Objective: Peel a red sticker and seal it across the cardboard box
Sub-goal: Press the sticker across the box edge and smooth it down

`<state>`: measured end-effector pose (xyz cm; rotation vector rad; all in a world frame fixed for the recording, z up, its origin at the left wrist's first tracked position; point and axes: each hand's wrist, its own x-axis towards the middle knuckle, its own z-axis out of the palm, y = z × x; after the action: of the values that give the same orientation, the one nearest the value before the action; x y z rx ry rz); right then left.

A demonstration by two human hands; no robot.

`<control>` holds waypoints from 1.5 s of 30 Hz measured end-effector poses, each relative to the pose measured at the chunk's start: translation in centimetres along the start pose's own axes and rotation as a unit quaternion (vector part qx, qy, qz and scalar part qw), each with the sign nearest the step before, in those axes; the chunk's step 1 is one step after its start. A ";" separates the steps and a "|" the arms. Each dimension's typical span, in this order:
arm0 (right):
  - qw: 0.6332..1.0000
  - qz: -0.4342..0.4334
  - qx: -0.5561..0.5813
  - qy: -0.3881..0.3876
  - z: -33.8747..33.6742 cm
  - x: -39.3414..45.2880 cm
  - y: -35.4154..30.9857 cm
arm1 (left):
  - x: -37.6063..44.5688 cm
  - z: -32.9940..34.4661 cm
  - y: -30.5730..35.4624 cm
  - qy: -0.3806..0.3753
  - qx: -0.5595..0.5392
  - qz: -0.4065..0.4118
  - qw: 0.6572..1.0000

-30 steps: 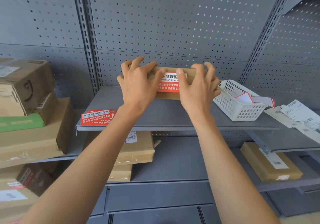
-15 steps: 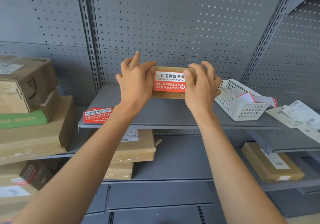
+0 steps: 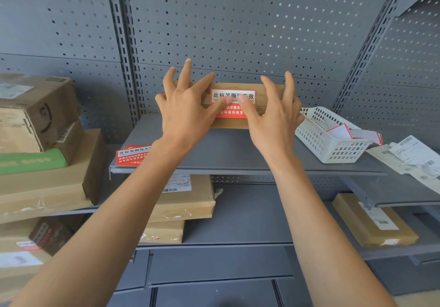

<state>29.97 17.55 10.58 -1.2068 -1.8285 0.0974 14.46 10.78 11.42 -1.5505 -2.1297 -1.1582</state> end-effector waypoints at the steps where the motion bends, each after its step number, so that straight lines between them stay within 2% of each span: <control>1: 1.000 -0.001 0.003 -0.003 0.0 0.0 0.1 | 0.1 0.0 -0.1 -0.001 -0.003 0.001 1.000; 12: 0.999 -0.003 0.042 -0.018 -0.6 0.5 0.8 | -0.1 -0.4 -1.9 -0.014 -0.082 0.049 0.995; 17: 0.999 -0.015 0.037 -0.022 -1.0 0.5 0.3 | -0.3 -0.6 -2.0 -0.014 -0.053 0.064 0.996; 26: 0.997 -0.036 0.004 -0.071 -1.3 0.2 -0.1 | -0.4 -1.3 -1.6 -0.023 0.016 0.080 0.996; 45: 0.985 -0.049 0.097 -0.136 -2.3 1.3 1.7 | 0.3 -1.8 -3.0 -0.067 0.011 0.094 0.993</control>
<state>32.65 18.51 11.94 -1.0023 -2.0572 0.3932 11.27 9.40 11.44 -1.8214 -2.0161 -0.9908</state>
